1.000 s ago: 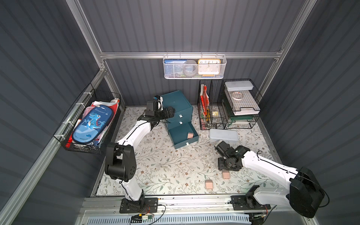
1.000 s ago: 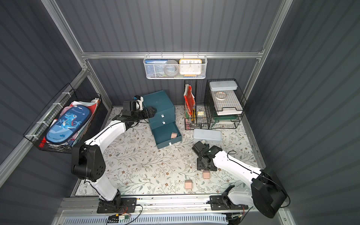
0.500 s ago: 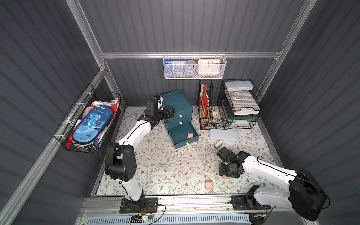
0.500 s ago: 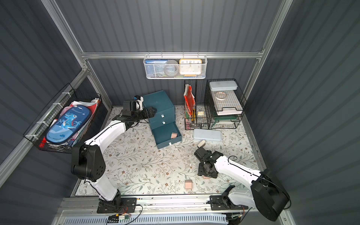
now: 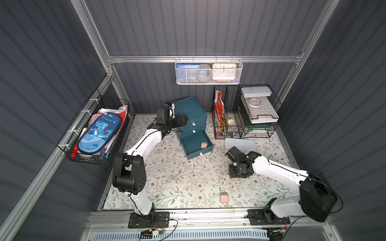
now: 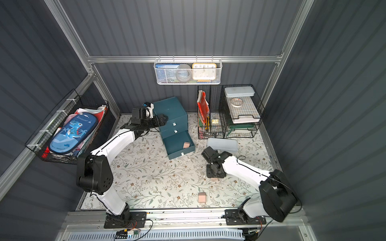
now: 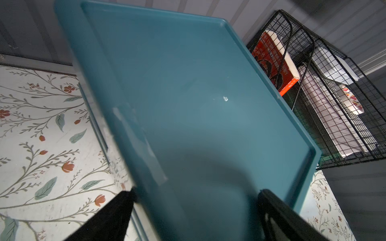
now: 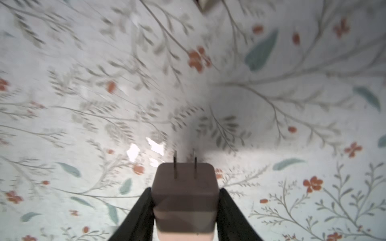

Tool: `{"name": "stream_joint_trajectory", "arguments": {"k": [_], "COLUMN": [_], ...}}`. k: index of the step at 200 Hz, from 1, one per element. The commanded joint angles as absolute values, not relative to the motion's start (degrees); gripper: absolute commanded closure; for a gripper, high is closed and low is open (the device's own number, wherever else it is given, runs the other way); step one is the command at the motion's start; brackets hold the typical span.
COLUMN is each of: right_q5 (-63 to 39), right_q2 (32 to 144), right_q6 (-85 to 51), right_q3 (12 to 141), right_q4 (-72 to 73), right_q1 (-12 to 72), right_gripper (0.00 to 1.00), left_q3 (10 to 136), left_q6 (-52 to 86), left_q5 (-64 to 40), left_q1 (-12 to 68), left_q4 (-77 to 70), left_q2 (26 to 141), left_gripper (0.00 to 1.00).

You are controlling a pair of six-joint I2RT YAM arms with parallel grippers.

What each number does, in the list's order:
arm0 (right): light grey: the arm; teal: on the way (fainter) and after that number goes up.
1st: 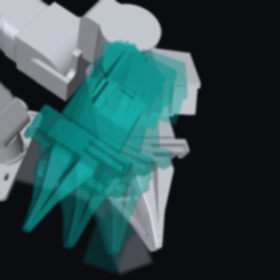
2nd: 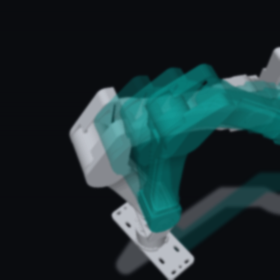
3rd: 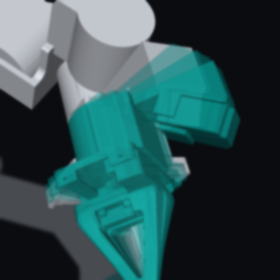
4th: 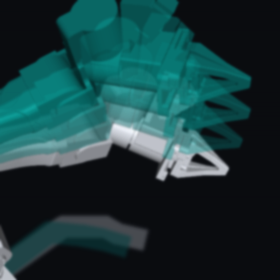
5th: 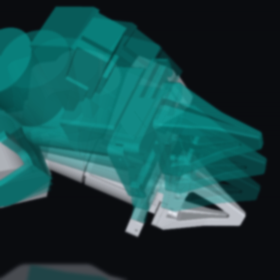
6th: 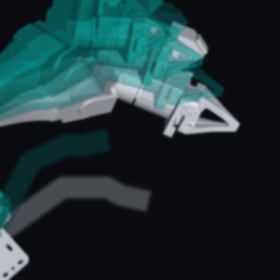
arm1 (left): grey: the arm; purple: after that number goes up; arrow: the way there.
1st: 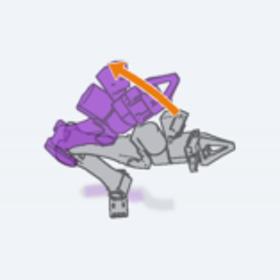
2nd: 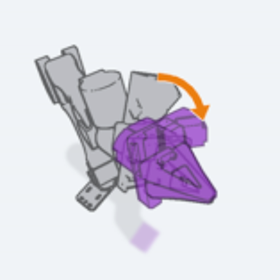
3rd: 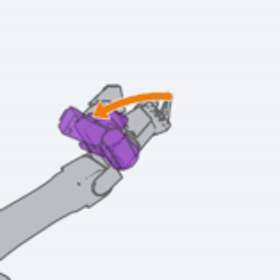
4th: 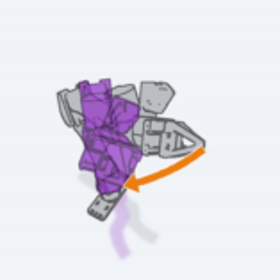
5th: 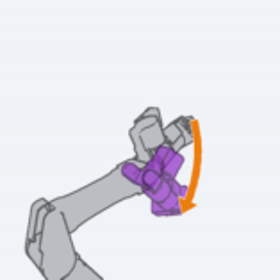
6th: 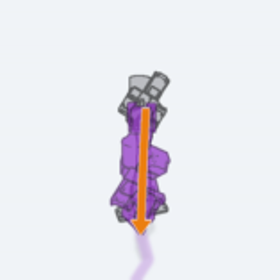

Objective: Place the plugs into the drawer by color
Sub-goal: Pick up the plug from the center of the board, then place the plug in the drawer.

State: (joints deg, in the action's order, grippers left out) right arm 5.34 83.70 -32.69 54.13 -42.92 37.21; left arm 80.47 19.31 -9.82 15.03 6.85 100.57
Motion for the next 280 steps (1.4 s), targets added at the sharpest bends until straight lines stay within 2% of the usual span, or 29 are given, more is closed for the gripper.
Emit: {"name": "stream_joint_trajectory", "arguments": {"k": [1, 49, 87, 159, 227, 261, 280], "right_q5": [4.0, 0.4, -0.4, 0.9, 2.8, 4.3, 6.2], "right_q2": [92.2, 110.7, 120.7, 126.8, 128.4, 125.3, 118.8], "right_q6": [-22.5, -12.6, -9.7, -9.1, -8.4, -9.5, -13.7], "right_q3": [67.8, 96.0, 107.2, 108.9, 112.5, 114.4, 108.7], "right_q4": [-41.3, -40.6, -41.8, -41.9, -44.3, -49.5, -52.4], "right_q1": [37.2, 37.5, 38.4, 41.0, 40.9, 41.0, 41.5], "right_gripper": [0.69, 0.69, 0.68, 0.63, 0.41, 0.38, 0.38], "left_q3": [77.4, 77.1, 77.4, 77.7, 77.8, 77.7, 77.7], "left_q6": [17.4, 16.9, 16.7, 16.6, 16.4, 16.3, 16.4], "left_q5": [-10.5, -10.9, -10.5, -10.7, -10.5, -10.5, -10.5], "left_q1": [16.8, 16.9, 16.9, 16.9, 16.9, 16.9, 16.9], "left_q4": [17.0, 18.3, 18.5, 18.7, 18.8, 18.9, 18.8], "left_q2": [105.0, 105.2, 105.5, 105.6, 105.1, 104.9, 104.9], "left_gripper": [0.03, 0.03, 0.03, 0.03, 0.03, 0.03, 0.03]}}
